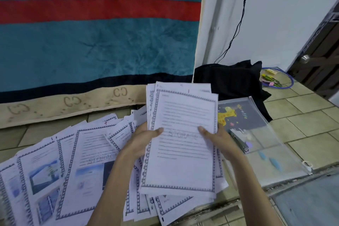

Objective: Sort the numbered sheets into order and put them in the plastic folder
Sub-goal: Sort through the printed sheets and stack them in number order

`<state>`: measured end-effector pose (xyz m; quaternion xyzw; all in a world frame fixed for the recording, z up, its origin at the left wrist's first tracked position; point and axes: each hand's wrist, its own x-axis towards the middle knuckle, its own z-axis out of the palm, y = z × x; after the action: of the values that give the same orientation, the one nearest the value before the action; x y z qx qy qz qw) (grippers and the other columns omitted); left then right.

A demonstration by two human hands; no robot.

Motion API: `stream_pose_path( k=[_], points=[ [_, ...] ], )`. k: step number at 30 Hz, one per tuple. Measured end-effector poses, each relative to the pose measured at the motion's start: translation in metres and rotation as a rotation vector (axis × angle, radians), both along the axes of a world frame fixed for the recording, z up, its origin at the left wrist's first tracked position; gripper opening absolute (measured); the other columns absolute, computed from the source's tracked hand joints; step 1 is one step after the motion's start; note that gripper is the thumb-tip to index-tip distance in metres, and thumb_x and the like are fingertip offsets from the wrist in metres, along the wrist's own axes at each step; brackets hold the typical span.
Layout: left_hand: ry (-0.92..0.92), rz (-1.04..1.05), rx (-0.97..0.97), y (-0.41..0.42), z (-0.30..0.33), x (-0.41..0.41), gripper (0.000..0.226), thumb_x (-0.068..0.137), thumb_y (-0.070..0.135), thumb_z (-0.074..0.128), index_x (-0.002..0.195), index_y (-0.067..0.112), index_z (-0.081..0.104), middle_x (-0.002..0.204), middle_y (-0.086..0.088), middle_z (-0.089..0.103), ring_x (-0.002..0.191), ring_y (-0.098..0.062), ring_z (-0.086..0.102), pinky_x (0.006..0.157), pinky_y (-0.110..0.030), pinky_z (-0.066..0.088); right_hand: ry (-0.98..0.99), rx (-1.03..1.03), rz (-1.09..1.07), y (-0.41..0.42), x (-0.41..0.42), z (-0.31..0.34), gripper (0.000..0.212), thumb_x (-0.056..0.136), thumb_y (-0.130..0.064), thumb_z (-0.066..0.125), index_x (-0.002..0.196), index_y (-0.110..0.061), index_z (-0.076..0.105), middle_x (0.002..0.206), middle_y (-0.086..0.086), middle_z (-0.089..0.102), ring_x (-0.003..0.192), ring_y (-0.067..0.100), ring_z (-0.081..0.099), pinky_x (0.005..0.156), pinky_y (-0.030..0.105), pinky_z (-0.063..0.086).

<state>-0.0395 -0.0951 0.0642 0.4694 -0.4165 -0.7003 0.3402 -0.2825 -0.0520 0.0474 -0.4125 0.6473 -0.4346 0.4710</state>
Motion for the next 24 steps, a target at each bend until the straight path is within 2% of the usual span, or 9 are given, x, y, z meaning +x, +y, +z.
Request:
stream_pose_path(
  k=[2, 4, 8, 9, 12, 15, 19, 21, 24],
  points=[
    [0.091, -0.032, 0.014, 0.001, 0.012, -0.018, 0.024, 0.092, 0.001, 0.052, 0.113, 0.008, 0.061, 0.105, -0.005, 0.069, 0.087, -0.017, 0.068, 0.073, -0.031, 0.059, -0.015, 0.051, -0.011, 0.004, -0.020, 0.013, 0.046, 0.075, -0.031, 0.076, 0.114, -0.012, 0.061, 0.098, -0.003, 0.073, 0.083, 0.010, 0.071, 0.079, 0.032, 0.057],
    [0.090, -0.015, 0.017, 0.003, 0.018, -0.043, 0.025, 0.091, 0.003, 0.053, 0.115, 0.007, 0.058, 0.111, -0.009, 0.066, 0.086, -0.018, 0.067, 0.068, -0.029, 0.058, 0.126, 0.012, -0.092, 0.006, -0.041, 0.028, 0.021, 0.081, -0.019, 0.071, 0.100, -0.011, 0.068, 0.094, 0.003, 0.073, 0.071, 0.010, 0.069, 0.072, 0.028, 0.054],
    [-0.175, -0.087, -0.030, 0.013, 0.005, -0.080, 0.048, 0.090, 0.009, 0.059, 0.134, 0.010, 0.040, 0.129, -0.010, 0.058, 0.091, -0.016, 0.061, 0.062, -0.019, 0.048, 0.543, -0.002, -0.261, 0.004, -0.093, 0.047, 0.023, 0.081, -0.011, 0.070, 0.103, -0.002, 0.065, 0.090, 0.014, 0.066, 0.076, 0.022, 0.062, 0.067, 0.028, 0.042],
    [-0.311, -0.132, -0.086, 0.016, -0.003, -0.083, 0.051, 0.091, 0.012, 0.058, 0.137, 0.011, 0.037, 0.134, -0.009, 0.053, 0.101, -0.018, 0.058, 0.067, -0.021, 0.048, 0.607, 0.024, -0.285, 0.003, -0.106, 0.047, 0.024, 0.081, -0.009, 0.070, 0.103, 0.000, 0.065, 0.090, 0.017, 0.065, 0.079, 0.025, 0.059, 0.068, 0.030, 0.039],
    [-0.852, -0.313, -0.351, 0.024, -0.035, -0.077, 0.060, 0.089, 0.026, 0.061, 0.142, 0.015, 0.033, 0.150, -0.008, 0.032, 0.136, -0.022, 0.032, 0.105, -0.031, 0.033, 0.714, 0.146, -0.329, -0.004, -0.133, 0.033, 0.030, 0.080, -0.008, 0.069, 0.107, 0.001, 0.062, 0.097, 0.022, 0.065, 0.089, 0.034, 0.060, 0.069, 0.033, 0.037],
    [-1.117, -0.366, -0.419, 0.026, -0.053, -0.066, 0.072, 0.084, 0.031, 0.066, 0.144, 0.018, 0.030, 0.156, -0.009, 0.014, 0.145, -0.027, 0.008, 0.116, -0.041, 0.013, 0.828, 0.290, -0.288, -0.008, -0.141, 0.014, 0.041, 0.078, -0.012, 0.071, 0.115, 0.001, 0.057, 0.110, 0.027, 0.063, 0.100, 0.040, 0.057, 0.072, 0.036, 0.040],
    [-1.092, -0.425, -0.442, 0.023, -0.053, -0.053, 0.074, 0.082, 0.033, 0.068, 0.144, 0.018, 0.031, 0.157, -0.007, 0.012, 0.146, -0.025, 0.005, 0.116, -0.042, 0.011, 0.904, 0.428, -0.339, -0.011, -0.137, 0.008, 0.057, 0.077, -0.019, 0.074, 0.125, -0.005, 0.047, 0.118, 0.026, 0.057, 0.110, 0.042, 0.052, 0.083, 0.045, 0.042],
    [-0.980, -0.344, -0.435, 0.024, -0.053, -0.046, 0.068, 0.084, 0.030, 0.066, 0.143, 0.018, 0.034, 0.157, -0.005, 0.012, 0.146, -0.022, 0.010, 0.116, -0.039, 0.014, 1.070, 0.422, -0.424, -0.013, -0.125, 0.011, 0.063, 0.077, -0.019, 0.074, 0.130, -0.005, 0.042, 0.127, 0.029, 0.048, 0.119, 0.044, 0.042, 0.092, 0.051, 0.037],
    [-0.893, 0.075, -0.413, 0.026, -0.052, -0.027, 0.049, 0.093, 0.019, 0.054, 0.140, 0.016, 0.039, 0.155, -0.005, 0.020, 0.143, -0.023, 0.020, 0.116, -0.035, 0.018, 1.135, 0.021, -0.421, -0.019, -0.075, 0.018, 0.046, 0.084, -0.008, 0.063, 0.126, 0.002, 0.048, 0.125, 0.031, 0.049, 0.113, 0.045, 0.044, 0.089, 0.048, 0.039]
  ],
)
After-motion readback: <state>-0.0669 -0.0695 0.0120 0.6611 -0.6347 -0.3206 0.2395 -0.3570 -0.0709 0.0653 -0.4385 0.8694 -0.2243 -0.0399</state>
